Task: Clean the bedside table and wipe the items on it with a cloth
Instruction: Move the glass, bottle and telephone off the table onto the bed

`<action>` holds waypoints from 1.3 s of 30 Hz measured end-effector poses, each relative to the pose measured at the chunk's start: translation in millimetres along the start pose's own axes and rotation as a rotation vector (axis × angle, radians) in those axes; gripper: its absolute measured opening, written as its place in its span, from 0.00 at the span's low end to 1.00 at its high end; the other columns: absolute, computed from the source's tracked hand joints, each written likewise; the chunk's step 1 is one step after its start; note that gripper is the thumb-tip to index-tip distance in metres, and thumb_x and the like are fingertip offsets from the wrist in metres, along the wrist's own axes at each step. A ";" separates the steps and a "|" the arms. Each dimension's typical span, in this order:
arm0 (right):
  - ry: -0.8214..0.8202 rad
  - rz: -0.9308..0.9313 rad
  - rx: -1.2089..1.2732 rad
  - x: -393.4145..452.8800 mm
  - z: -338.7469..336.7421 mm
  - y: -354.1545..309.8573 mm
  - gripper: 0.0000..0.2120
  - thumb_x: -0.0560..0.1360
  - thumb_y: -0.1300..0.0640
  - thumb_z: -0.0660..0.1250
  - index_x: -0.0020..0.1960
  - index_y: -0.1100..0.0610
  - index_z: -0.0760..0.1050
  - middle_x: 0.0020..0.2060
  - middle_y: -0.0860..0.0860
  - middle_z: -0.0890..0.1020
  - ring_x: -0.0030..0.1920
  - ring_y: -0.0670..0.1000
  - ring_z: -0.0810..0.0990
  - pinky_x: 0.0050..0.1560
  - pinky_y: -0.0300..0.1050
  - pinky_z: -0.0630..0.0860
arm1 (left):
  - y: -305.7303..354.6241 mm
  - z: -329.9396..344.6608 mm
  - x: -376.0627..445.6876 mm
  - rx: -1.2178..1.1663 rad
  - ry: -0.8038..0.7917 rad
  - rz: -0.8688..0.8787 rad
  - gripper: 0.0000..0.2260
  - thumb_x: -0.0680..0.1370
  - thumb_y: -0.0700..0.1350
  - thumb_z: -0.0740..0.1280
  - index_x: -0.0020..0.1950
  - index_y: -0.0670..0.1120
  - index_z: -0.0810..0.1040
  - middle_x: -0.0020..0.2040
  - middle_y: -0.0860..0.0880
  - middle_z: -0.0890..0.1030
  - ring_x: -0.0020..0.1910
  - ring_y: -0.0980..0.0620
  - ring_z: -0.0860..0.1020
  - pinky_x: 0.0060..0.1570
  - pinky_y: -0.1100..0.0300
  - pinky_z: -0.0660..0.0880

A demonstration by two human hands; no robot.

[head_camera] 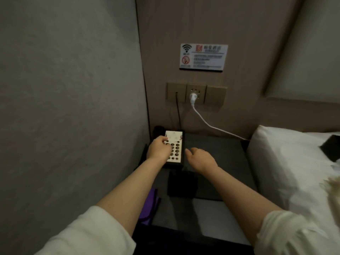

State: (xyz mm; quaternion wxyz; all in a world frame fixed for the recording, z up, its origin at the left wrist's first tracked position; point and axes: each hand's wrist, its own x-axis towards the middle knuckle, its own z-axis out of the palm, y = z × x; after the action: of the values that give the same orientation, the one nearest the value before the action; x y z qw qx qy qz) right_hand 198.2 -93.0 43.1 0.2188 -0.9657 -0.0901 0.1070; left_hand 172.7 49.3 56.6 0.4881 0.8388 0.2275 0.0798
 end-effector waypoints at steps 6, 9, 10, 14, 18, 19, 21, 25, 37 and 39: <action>-0.113 0.140 0.267 42.3 30.6 3.6 0.23 0.82 0.46 0.52 0.62 0.63 0.74 0.61 0.60 0.77 0.59 0.60 0.76 0.49 0.42 0.67 | -41.4 2.2 35.8 0.365 -0.023 0.027 0.24 0.80 0.47 0.60 0.76 0.46 0.60 0.71 0.41 0.66 0.67 0.41 0.68 0.64 0.48 0.69; -0.126 0.232 0.464 60.5 39.6 6.5 0.21 0.81 0.51 0.55 0.63 0.67 0.73 0.60 0.62 0.77 0.59 0.61 0.77 0.53 0.47 0.71 | -55.1 5.5 51.6 0.312 -0.012 -0.065 0.25 0.81 0.48 0.60 0.76 0.43 0.59 0.71 0.39 0.66 0.68 0.39 0.68 0.66 0.47 0.68; -0.124 0.265 0.550 66.6 43.5 7.7 0.20 0.81 0.53 0.56 0.63 0.67 0.73 0.58 0.61 0.78 0.57 0.61 0.77 0.53 0.48 0.72 | -58.8 7.0 57.0 0.283 -0.013 -0.095 0.25 0.81 0.48 0.60 0.75 0.42 0.60 0.71 0.39 0.66 0.67 0.39 0.69 0.66 0.47 0.68; -0.162 0.344 0.823 77.2 54.3 7.1 0.11 0.79 0.57 0.57 0.52 0.61 0.76 0.44 0.55 0.80 0.40 0.54 0.78 0.39 0.42 0.75 | -68.4 13.3 77.3 0.065 -0.014 -0.206 0.24 0.81 0.50 0.60 0.73 0.39 0.63 0.69 0.38 0.70 0.65 0.39 0.72 0.65 0.47 0.70; -0.207 0.364 0.970 84.1 63.2 5.9 0.12 0.79 0.59 0.57 0.54 0.58 0.78 0.49 0.55 0.84 0.50 0.56 0.82 0.50 0.48 0.79 | -73.9 18.5 91.7 -0.119 -0.004 -0.305 0.24 0.81 0.52 0.57 0.73 0.39 0.64 0.67 0.39 0.73 0.65 0.39 0.72 0.65 0.45 0.70; -0.196 0.369 0.990 85.1 64.6 5.5 0.11 0.79 0.59 0.57 0.52 0.58 0.78 0.48 0.55 0.84 0.49 0.56 0.82 0.47 0.47 0.79 | -74.6 19.1 94.8 -0.127 -0.006 -0.323 0.25 0.81 0.52 0.57 0.74 0.40 0.63 0.68 0.39 0.72 0.66 0.39 0.71 0.66 0.45 0.69; -0.170 0.383 1.040 88.3 66.7 4.4 0.11 0.79 0.60 0.56 0.47 0.57 0.77 0.45 0.55 0.83 0.46 0.55 0.82 0.44 0.47 0.79 | -76.0 20.6 100.5 -0.095 -0.031 -0.341 0.26 0.81 0.54 0.56 0.75 0.40 0.61 0.69 0.39 0.70 0.68 0.39 0.69 0.67 0.46 0.68; -0.135 0.423 1.135 94.7 69.9 3.4 0.13 0.79 0.62 0.54 0.46 0.57 0.77 0.41 0.54 0.83 0.40 0.54 0.83 0.40 0.47 0.80 | -77.5 23.7 109.5 -0.049 -0.082 -0.336 0.29 0.80 0.57 0.56 0.75 0.40 0.61 0.70 0.39 0.69 0.69 0.39 0.67 0.67 0.47 0.68; -0.154 0.483 1.228 93.8 70.8 6.1 0.10 0.79 0.64 0.55 0.56 0.57 0.71 0.44 0.54 0.79 0.43 0.53 0.78 0.37 0.48 0.76 | -76.3 24.4 128.4 -0.254 -0.075 -0.334 0.35 0.75 0.63 0.63 0.74 0.41 0.63 0.68 0.41 0.73 0.65 0.41 0.73 0.65 0.46 0.71; -0.147 0.471 1.274 92.2 70.3 4.2 0.10 0.80 0.65 0.54 0.57 0.56 0.69 0.45 0.53 0.78 0.46 0.53 0.78 0.40 0.51 0.77 | -72.6 24.3 127.3 -0.280 -0.091 -0.327 0.35 0.76 0.62 0.64 0.74 0.41 0.64 0.65 0.41 0.75 0.60 0.41 0.77 0.61 0.47 0.74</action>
State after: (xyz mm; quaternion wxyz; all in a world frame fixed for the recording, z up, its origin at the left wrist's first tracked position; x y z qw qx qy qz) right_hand 270.0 -48.0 -36.2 0.7086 -0.6328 0.1883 0.2491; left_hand 271.8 119.3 -29.1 0.6161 0.7175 0.3248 -0.0076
